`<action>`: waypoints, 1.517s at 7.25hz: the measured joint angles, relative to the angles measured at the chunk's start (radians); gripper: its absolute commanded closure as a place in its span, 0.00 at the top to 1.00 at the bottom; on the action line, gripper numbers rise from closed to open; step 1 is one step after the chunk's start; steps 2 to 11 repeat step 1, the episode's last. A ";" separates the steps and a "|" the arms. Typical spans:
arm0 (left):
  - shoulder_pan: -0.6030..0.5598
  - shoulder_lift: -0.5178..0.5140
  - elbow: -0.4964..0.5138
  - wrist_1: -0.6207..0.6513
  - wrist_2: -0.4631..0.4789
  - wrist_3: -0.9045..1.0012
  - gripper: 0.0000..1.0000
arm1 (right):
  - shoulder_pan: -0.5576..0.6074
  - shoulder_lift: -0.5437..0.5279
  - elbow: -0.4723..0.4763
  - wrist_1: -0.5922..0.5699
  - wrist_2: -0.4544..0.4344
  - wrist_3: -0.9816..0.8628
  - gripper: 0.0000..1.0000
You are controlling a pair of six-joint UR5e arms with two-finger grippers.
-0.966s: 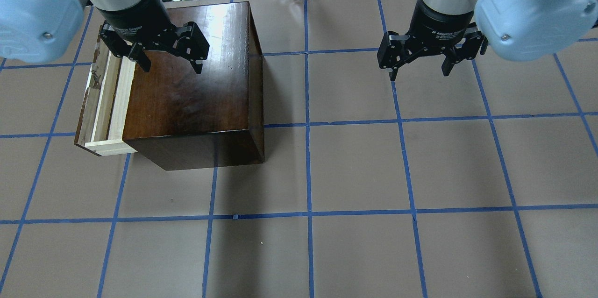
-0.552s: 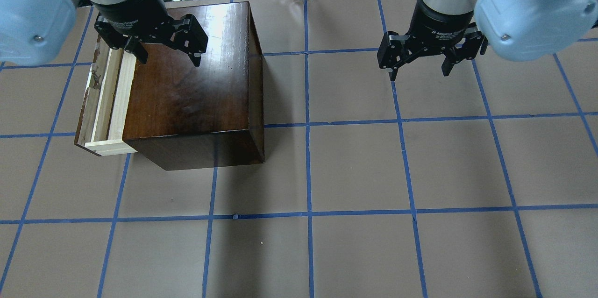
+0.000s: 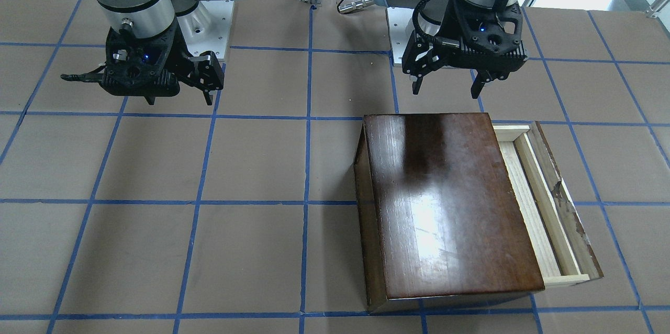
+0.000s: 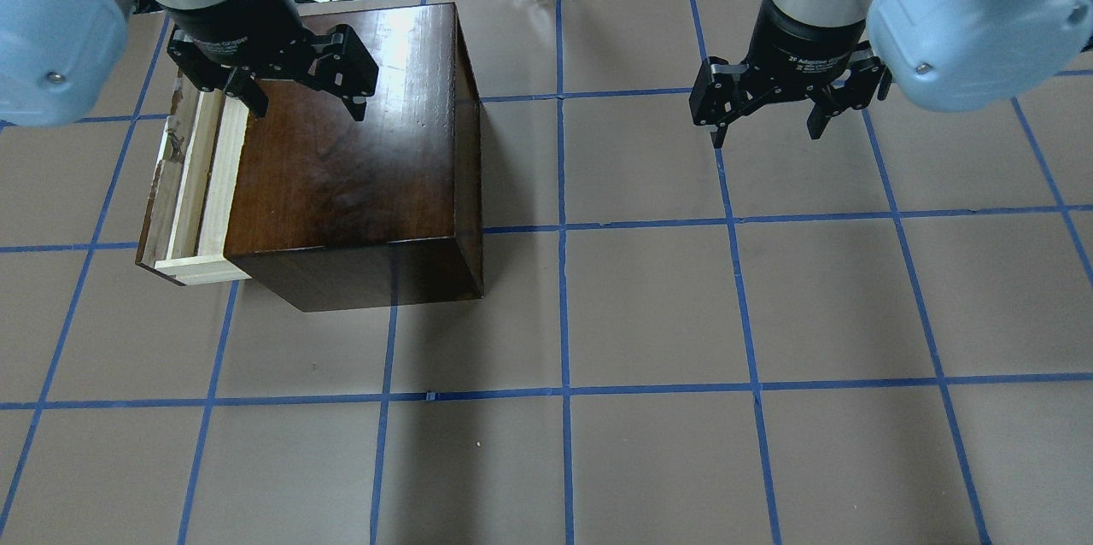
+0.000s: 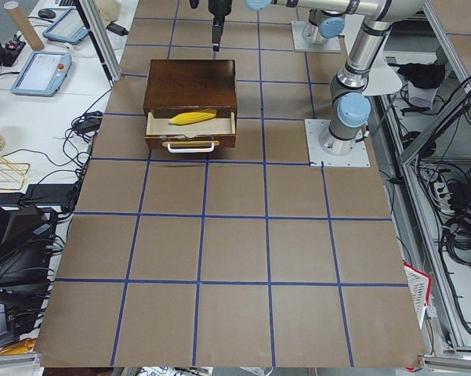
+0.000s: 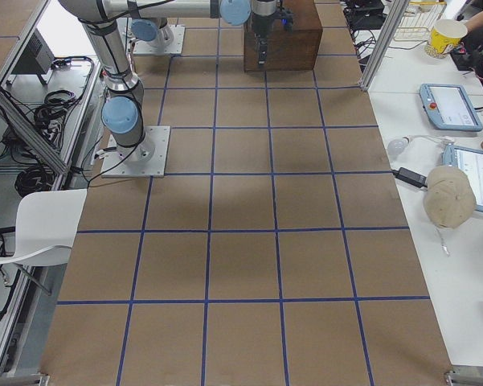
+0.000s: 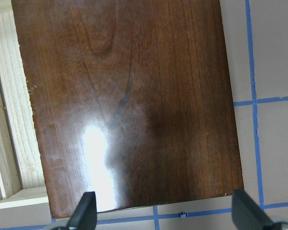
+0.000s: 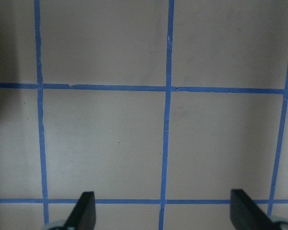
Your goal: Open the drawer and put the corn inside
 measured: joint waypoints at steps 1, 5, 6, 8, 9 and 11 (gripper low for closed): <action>0.000 0.000 0.001 -0.001 0.000 -0.001 1.00 | 0.000 0.000 0.000 0.000 0.000 0.000 1.00; 0.000 0.000 0.001 -0.001 0.000 -0.001 1.00 | 0.000 0.000 0.000 0.000 0.000 0.000 1.00; 0.000 0.000 0.001 -0.001 0.000 -0.001 1.00 | 0.000 0.000 0.000 0.000 0.000 0.000 1.00; 0.000 0.000 0.001 -0.001 0.000 -0.001 1.00 | 0.000 0.000 0.000 0.000 0.000 0.000 1.00; 0.000 0.000 0.001 -0.001 0.000 -0.001 1.00 | 0.000 0.000 0.000 0.000 0.000 0.000 1.00; 0.000 0.000 0.001 -0.001 0.000 -0.001 1.00 | 0.000 0.000 0.000 0.000 0.000 0.000 1.00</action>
